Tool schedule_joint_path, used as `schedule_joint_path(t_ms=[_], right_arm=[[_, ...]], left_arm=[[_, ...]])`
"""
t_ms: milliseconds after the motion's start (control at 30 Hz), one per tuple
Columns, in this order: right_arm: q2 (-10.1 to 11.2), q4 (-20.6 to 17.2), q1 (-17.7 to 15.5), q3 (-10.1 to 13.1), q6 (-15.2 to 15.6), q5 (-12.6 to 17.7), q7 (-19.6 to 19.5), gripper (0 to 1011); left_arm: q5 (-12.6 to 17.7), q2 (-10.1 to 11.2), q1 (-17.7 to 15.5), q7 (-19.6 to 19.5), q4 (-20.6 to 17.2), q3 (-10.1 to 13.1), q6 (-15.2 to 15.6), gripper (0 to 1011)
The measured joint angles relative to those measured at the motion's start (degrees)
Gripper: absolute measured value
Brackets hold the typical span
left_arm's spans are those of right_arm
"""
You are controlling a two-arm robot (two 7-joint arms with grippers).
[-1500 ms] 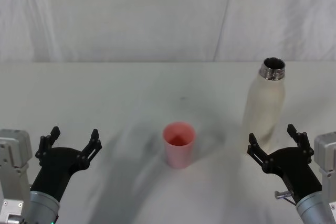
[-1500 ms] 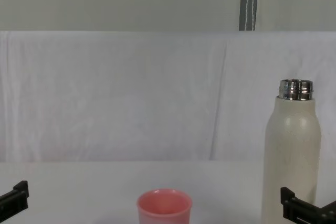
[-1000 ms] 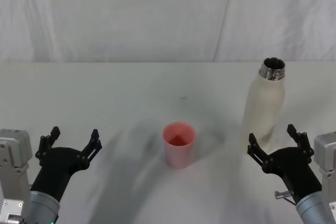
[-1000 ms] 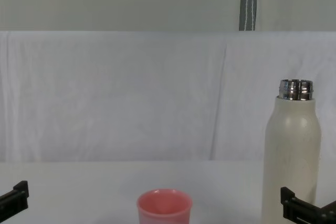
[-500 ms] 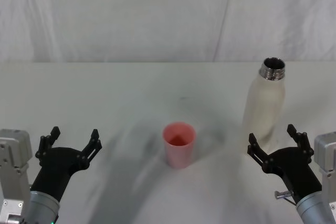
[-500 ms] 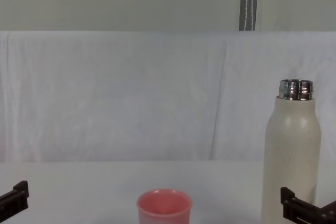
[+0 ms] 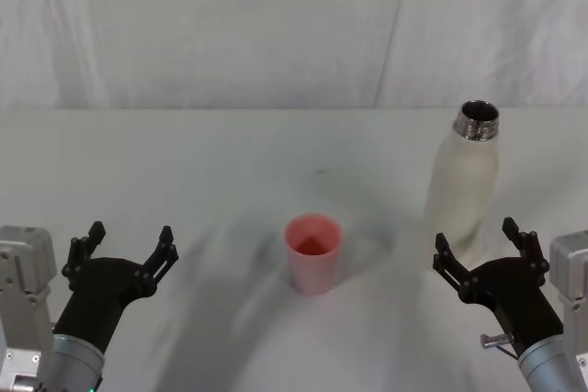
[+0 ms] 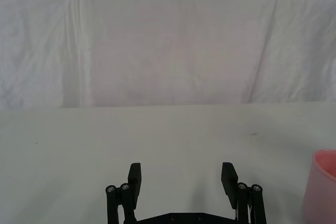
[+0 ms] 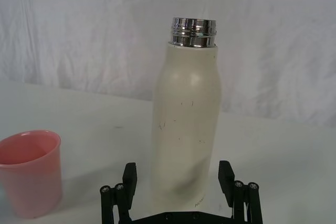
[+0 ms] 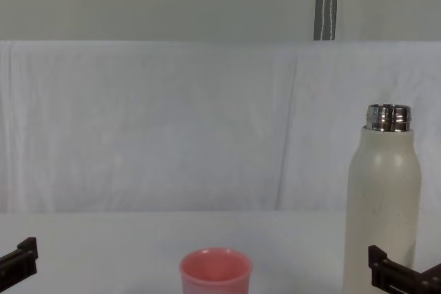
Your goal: Grasp the thermos with one hand and pour water into the cup lid.
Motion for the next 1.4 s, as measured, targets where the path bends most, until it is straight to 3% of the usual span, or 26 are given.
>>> schedule_joint_path(t_ms=[800,1400], right_arm=[[-0.14,0.01,0.06,0.07,-0.02,0.08,0.30,1003],[-2.91,0.91,-0.70,3.73,-0.64,4.55,6.25,1003]], left_arm=[[0.00,0.00,0.00,0.00,0.00,0.00,0.00,1001],[0.00,0.00,0.00,0.00,0.00,0.00,0.00,1001]])
